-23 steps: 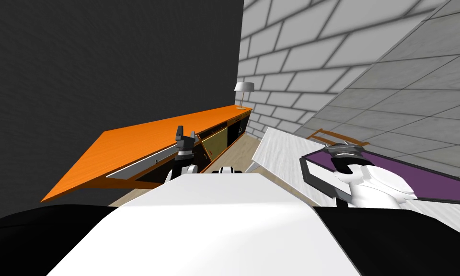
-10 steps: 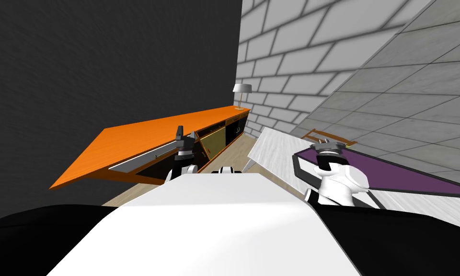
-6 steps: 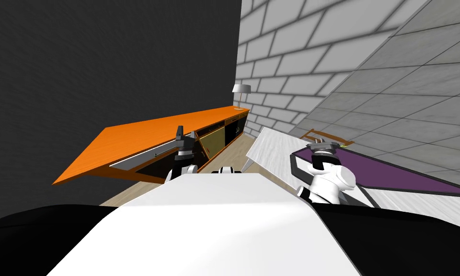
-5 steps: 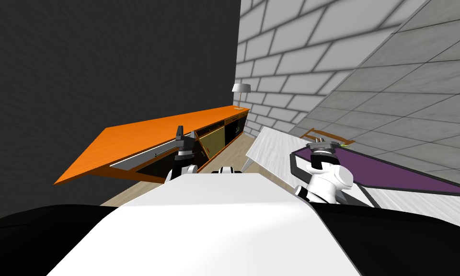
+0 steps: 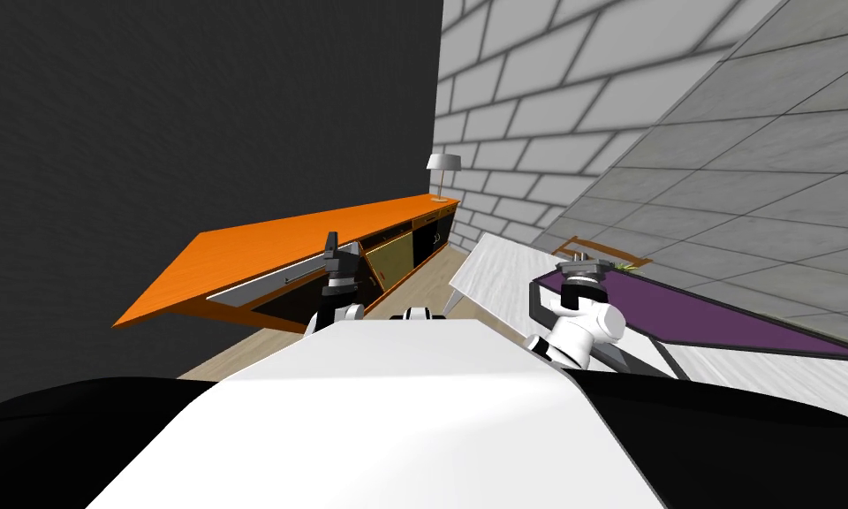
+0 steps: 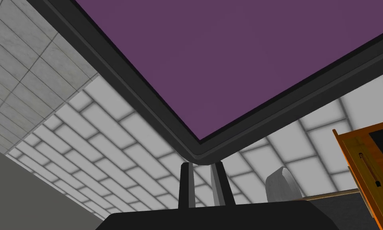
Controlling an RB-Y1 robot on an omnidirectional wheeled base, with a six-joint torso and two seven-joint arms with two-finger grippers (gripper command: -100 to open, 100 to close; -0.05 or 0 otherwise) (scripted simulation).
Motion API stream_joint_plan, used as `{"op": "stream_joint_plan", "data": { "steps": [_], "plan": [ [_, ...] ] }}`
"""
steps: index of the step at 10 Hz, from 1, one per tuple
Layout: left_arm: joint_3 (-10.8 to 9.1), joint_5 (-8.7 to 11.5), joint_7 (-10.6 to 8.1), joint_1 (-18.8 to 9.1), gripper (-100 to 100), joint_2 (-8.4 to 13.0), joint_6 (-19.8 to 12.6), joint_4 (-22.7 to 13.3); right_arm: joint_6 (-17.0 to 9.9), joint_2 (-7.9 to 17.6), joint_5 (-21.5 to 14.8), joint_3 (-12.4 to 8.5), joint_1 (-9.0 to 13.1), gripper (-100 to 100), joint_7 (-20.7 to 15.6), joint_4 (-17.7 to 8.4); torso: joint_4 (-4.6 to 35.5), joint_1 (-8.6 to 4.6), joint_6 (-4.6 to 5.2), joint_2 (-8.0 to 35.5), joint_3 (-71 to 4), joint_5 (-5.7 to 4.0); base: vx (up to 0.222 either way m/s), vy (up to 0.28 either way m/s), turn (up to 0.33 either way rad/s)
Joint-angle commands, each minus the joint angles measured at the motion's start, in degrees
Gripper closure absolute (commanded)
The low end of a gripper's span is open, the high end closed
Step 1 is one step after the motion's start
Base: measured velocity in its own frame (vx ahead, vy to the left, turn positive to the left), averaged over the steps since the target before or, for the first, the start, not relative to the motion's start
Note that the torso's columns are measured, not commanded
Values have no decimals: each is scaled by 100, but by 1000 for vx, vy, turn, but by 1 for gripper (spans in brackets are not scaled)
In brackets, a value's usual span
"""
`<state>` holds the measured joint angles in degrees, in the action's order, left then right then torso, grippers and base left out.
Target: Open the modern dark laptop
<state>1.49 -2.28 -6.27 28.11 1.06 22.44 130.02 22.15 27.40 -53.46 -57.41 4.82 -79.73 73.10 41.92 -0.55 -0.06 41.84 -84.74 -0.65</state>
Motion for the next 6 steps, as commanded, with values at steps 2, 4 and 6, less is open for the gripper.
{"op": "stream_joint_plan", "data": {
  "steps": [2,4,6],
  "plan": [
    [-1,0,0,0,0,1,0,0,89,-531,-103,-214,180,100,-430,337,8,-8,-8,4,-3,15,-41,-49,13],
    [0,0,0,0,0,0,0,0,213,-854,-184,-452,394,100,-733,649,-2,-2,-4,4,4,-4,-38,-46,8],
    [0,0,0,0,0,0,0,0,213,-1159,-184,-452,394,100,-828,654,17,8,9,22,8,27,-37,-52,15]
  ]
}}
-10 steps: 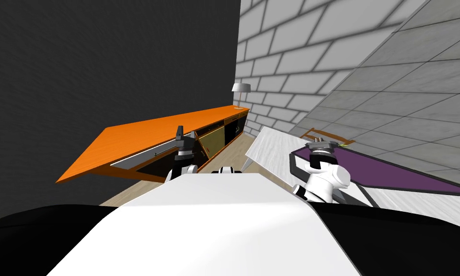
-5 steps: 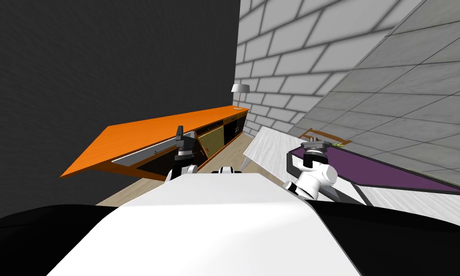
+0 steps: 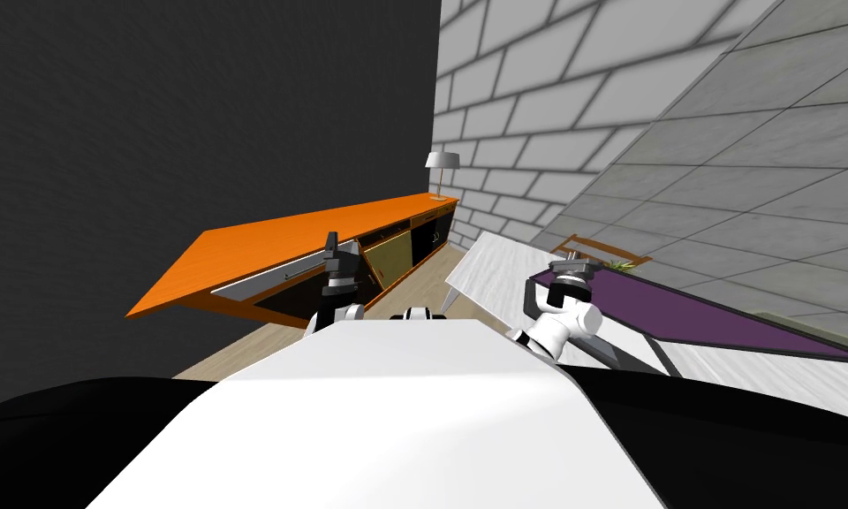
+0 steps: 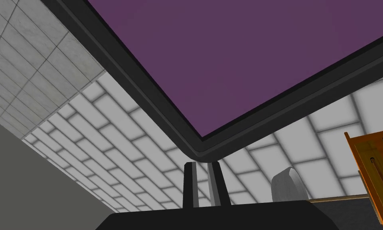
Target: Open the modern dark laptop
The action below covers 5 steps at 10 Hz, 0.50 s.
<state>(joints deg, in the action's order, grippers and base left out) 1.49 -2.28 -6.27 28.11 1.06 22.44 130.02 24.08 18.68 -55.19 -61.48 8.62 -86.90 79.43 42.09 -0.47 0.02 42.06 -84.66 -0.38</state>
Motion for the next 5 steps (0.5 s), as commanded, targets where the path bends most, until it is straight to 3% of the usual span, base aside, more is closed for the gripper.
{"op": "stream_joint_plan", "data": {
  "steps": [1,2,4,5],
  "plan": [
    [0,0,0,0,0,-1,0,0,21,-335,-11,-45,13,100,-111,21,-11,-3,1,-9,-1,-17,-1,-9,-12],
    [1,0,0,0,0,-1,0,0,145,-516,-92,-283,227,100,-394,338,-20,-11,-4,-22,-8,-29,-39,-32,14],
    [0,0,0,0,0,0,0,0,145,-831,-92,-283,227,100,-509,338,0,-12,-1,1,1,-3,-31,-51,9],
    [0,0,0,0,0,0,0,0,269,-1002,-174,-522,440,100,-798,630,-12,-18,0,-10,-2,-22,-58,-61,21]
  ]
}}
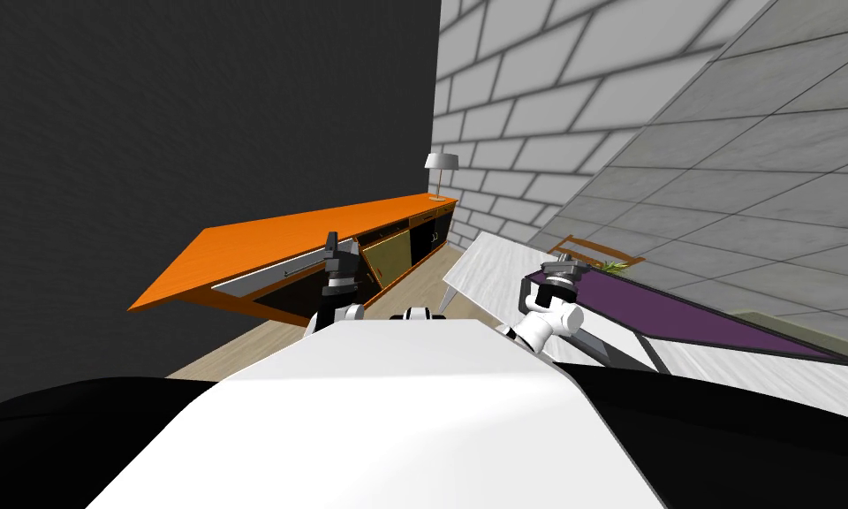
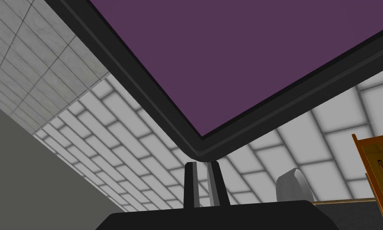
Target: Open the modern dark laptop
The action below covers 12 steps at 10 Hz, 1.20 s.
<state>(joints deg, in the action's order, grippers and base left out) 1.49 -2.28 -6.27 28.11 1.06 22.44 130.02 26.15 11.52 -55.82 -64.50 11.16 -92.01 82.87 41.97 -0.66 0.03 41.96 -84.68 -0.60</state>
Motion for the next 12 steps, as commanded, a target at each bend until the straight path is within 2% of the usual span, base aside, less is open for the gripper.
{"op": "stream_joint_plan", "data": {
  "steps": [1,2,3,4,6,7,9,10,11,12],
  "plan": [
    [-1,0,0,0,0,1,0,0,62,-488,-110,-220,187,100,-392,311,16,2,5,16,3,24,-61,-58,25],
    [0,0,0,0,0,0,0,0,62,-611,-110,-220,187,100,-396,311,18,13,14,25,11,23,-25,-27,-8],
    [0,0,0,0,0,0,0,0,110,-476,-91,-209,222,100,-380,291,8,5,13,9,4,11,-10,3,10],
    [0,0,0,0,0,0,0,0,412,-575,119,-429,184,100,-570,122,11,10,10,3,-3,22,32,-3,41],
    [0,0,0,1,0,0,0,0,628,-575,119,-429,184,100,-570,122,3,-5,3,-7,-7,9,28,-2,-16],
    [0,0,0,1,0,0,0,0,861,-669,327,-650,132,100,-738,-45,5,0,-7,-3,-6,13,45,-14,42],
    [0,0,0,1,0,0,0,0,1129,-669,327,-650,132,100,-738,-45,-5,-26,-3,-13,-8,-10,27,-7,-12],
    [0,0,0,1,0,0,0,0,1378,-763,536,-872,81,100,-907,-212,-3,-21,-13,-12,-9,-4,32,-13,30],
    [0,0,0,1,0,0,0,0,1571,-763,536,-872,81,100,-907,-212,-14,-24,-5,-21,-8,-23,35,-8,-3],
    [0,0,0,1,0,0,0,0,1631,-763,536,-872,81,100,-907,-212,-13,-30,-14,-28,-15,-19,13,-2,-12]
  ]
}}
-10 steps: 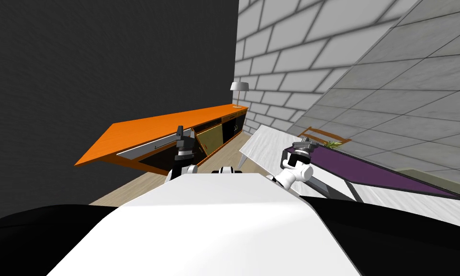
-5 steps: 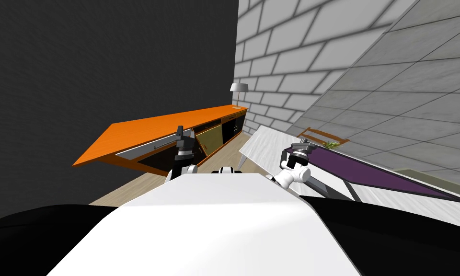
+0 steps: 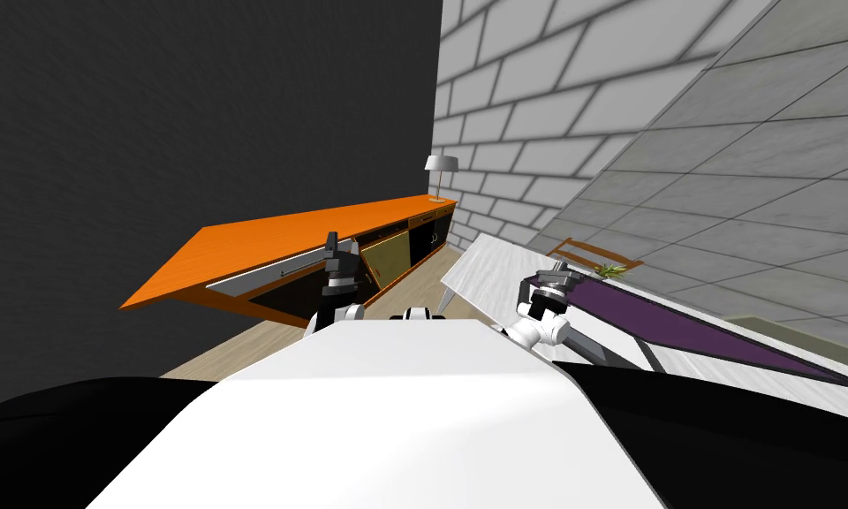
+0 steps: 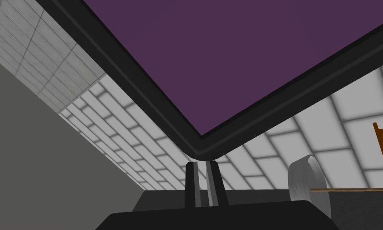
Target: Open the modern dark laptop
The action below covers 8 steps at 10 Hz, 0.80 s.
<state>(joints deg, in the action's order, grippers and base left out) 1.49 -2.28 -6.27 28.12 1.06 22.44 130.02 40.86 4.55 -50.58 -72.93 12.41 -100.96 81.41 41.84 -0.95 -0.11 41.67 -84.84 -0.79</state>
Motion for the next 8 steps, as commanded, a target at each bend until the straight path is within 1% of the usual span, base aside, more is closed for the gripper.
{"op": "stream_joint_plan", "data": {
  "steps": [1,2,3,5,6,7,8],
  "plan": [
    [0,0,0,0,0,0,0,0,422,-160,220,-251,-95,100,-181,-233,2,3,-6,-1,-2,6,37,-16,33],
    [0,0,0,0,0,0,0,0,599,-160,220,-251,-95,100,-181,-233,-5,-2,3,-6,-1,-7,44,-4,1],
    [0,0,0,0,0,0,0,0,791,-253,429,-473,-146,100,-349,-384,-2,-10,-2,-10,-5,-4,53,-8,17],
    [0,0,0,0,0,0,0,0,1129,-253,429,-473,-146,100,-349,-400,-2,-34,3,-3,0,-15,8,3,-10],
    [0,0,0,0,0,0,0,0,1309,-347,638,-695,-198,100,-517,-566,2,-26,-7,-2,0,-9,-6,-7,21],
    [0,0,0,-1,0,0,0,0,1579,-347,638,-695,-198,100,-517,-566,-7,-37,11,-1,7,-29,0,0,0],
    [0,0,0,0,0,0,0,0,1806,-441,846,-917,-249,100,-686,-733,3,-37,14,4,6,-13,7,9,-25]
  ]
}}
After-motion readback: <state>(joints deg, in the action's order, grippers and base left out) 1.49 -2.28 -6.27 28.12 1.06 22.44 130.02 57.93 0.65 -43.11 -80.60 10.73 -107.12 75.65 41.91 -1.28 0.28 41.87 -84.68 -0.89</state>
